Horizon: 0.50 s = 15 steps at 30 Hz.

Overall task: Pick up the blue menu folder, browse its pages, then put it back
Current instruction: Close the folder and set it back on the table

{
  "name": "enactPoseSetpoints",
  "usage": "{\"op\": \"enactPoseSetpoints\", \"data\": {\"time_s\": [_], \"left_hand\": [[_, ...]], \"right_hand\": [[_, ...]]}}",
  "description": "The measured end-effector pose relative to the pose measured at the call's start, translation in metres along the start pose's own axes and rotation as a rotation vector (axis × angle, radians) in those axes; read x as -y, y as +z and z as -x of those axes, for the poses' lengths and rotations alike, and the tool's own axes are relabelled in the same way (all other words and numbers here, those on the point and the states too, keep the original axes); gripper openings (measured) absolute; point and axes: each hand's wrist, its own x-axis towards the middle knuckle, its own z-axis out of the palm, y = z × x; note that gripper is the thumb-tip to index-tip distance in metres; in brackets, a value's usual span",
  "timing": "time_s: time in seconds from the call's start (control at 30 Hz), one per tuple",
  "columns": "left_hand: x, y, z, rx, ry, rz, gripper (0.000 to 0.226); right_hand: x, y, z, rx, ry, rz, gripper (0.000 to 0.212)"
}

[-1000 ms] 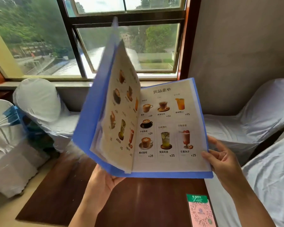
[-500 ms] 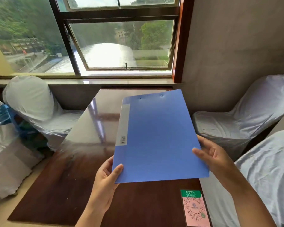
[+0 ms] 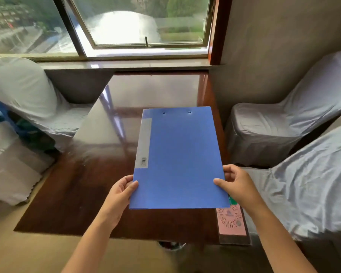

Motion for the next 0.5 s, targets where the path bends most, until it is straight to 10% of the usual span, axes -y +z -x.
{"op": "enactPoseSetpoints", "data": {"time_s": [0.5], "left_hand": [[0.119,-0.026,-0.025,-0.079,-0.216,-0.622,0.013]], "right_hand": [[-0.113,0.09,-0.002,-0.035,0.174,0.813,0.019]]}}
